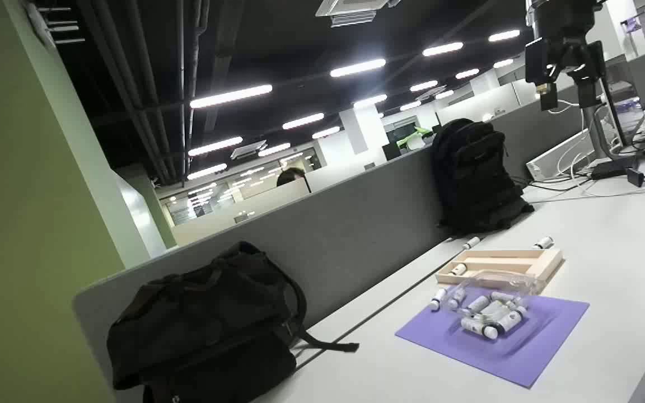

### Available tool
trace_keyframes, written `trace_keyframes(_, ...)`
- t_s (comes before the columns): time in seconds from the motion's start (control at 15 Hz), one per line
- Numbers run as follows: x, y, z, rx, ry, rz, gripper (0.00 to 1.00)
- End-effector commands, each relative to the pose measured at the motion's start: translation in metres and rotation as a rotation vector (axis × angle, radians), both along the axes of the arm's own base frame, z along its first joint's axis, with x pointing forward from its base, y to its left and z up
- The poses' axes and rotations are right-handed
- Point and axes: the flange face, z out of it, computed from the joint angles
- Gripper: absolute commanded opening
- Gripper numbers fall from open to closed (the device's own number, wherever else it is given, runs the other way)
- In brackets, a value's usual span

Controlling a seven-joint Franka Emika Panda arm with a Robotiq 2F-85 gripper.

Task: Take a bottle from the table and put it on the tray

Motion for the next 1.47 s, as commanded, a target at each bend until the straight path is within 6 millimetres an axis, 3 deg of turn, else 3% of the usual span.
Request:
trace_keyframes(0.0, 0.000, 0.000, 0.000, 0.000, 0.002, 0.000, 1.00)
trace_keyframes(0.6, 0.000, 0.000, 0.000, 0.000, 0.005, 0.000, 1.00)
trace_keyframes(0.73, 0.019, -0.009, -0.009, -0.009, -0.025, -0.069, 1.00)
trace_keyframes(0.93, 0.062, -0.032, -0.027, -0.016, -0.111, -0.242, 1.00)
trace_keyframes(1.4, 0.135, -0.116, -0.105, -0.061, -0.178, -0.584, 1.00)
